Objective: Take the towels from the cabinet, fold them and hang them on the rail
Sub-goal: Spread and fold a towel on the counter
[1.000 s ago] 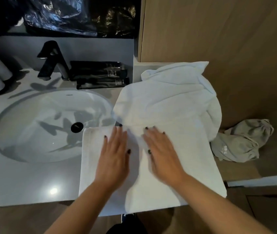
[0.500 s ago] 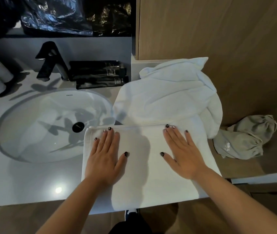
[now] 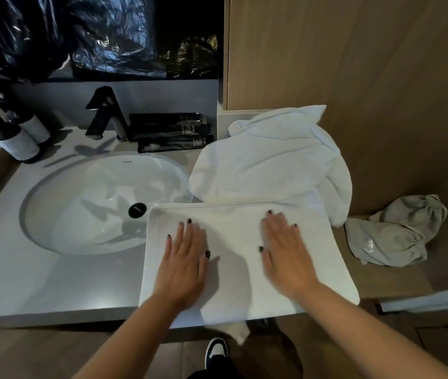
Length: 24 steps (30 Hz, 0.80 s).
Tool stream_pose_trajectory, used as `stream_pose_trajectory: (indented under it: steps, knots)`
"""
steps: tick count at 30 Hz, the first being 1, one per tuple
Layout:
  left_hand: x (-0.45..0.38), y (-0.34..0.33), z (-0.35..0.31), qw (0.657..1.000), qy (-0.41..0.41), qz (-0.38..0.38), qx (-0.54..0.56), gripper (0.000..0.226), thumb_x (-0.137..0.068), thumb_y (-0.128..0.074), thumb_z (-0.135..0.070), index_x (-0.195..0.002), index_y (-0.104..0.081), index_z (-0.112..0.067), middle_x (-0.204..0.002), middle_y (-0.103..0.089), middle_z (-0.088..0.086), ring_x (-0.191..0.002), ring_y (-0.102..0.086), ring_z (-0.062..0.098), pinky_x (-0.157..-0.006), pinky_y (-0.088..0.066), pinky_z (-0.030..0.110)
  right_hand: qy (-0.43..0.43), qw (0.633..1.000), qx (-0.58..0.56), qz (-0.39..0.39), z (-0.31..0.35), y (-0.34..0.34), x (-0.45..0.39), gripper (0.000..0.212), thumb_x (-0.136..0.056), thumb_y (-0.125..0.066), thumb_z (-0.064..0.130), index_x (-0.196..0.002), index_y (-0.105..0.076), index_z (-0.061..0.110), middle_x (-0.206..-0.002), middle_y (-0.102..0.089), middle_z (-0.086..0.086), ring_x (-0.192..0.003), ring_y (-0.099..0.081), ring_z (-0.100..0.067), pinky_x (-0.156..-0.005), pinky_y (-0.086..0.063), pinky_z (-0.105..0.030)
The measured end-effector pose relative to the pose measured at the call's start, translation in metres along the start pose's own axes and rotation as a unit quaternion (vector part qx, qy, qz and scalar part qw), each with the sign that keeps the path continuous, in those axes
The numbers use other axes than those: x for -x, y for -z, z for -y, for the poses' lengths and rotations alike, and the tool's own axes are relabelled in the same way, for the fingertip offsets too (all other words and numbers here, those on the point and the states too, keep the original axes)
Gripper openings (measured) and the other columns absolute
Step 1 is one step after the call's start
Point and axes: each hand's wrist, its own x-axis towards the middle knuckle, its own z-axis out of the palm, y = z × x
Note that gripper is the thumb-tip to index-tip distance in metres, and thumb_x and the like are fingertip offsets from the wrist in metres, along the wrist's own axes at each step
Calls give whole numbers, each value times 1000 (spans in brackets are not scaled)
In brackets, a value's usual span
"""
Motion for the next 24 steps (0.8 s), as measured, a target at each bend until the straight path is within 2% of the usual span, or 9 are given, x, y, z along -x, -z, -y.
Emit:
stream_pose_trajectory:
  steps: [2,3,5,7,8,13,17,20,24]
  knots:
    - [5,-15,-17,1000,-4,0,3,83,-81,23,-68,-151,18,-22,-159,27,-1,-143,33,15,-116,21,33,51,999,-14,12,31,-15,6,57,-96,-27,27,-149,-38,10,-158,-31,-10,-147,-27,-28,-116,-29,-52]
    - [6,-22,-19,1000,-3,-7,-17,78,-86,18,-63,-152,17,-21,-160,24,0,-144,31,16,-117,20,35,56,998,-8,16,39,-21,9,57,-97,-25,28,-149,-39,12,-158,-32,-8,-146,-28,-27,-116,-32,-51]
    - [6,-27,-18,999,4,-29,-40,71,-92,6,-53,-155,12,-20,-162,18,0,-147,26,17,-119,16,37,33,999,-5,32,38,-24,12,62,-99,-15,40,-155,-26,15,-162,-16,-3,-151,-16,-22,-120,-18,-48]
    - [8,-25,-12,998,0,-33,-45,69,-93,4,-52,-156,10,-22,-162,19,0,-148,24,16,-120,15,37,21,999,10,40,20,-21,13,72,-94,-3,54,-157,-2,18,-162,9,2,-151,7,-18,-122,1,-45]
    - [10,-24,-7,998,1,-28,-52,69,-93,5,-53,-156,13,-24,-161,22,-1,-147,26,16,-120,16,37,16,999,19,43,9,-17,15,75,-92,1,57,-157,7,20,-161,17,4,-150,16,-17,-122,5,-45]
    - [25,-20,26,997,43,-33,-53,70,-92,6,-59,-153,18,-26,-161,24,1,-146,29,15,-120,15,37,-42,996,38,64,-41,-6,30,80,-87,7,64,-154,19,21,-161,26,6,-146,28,-12,-121,13,-41]
    - [42,-18,46,997,61,-35,-19,78,-91,2,-65,-157,12,-24,-163,20,0,-149,21,18,-121,5,39,-56,993,24,100,-50,3,38,84,-83,10,64,-153,22,19,-160,28,3,-145,30,-14,-120,15,-38]
    - [56,-23,42,990,134,-44,-4,78,-96,-7,-65,-157,10,-20,-164,16,6,-151,13,23,-123,0,44,-66,992,13,104,-35,1,56,80,-88,7,64,-152,22,18,-160,28,0,-145,30,-17,-120,15,-40]
    - [76,-36,2,954,275,-97,63,75,-101,-23,-53,-156,4,-11,-164,5,15,-152,6,30,-121,-5,51,-36,997,-2,69,2,-16,94,86,-83,23,69,-153,15,20,-161,21,1,-146,27,-21,-118,14,-44]
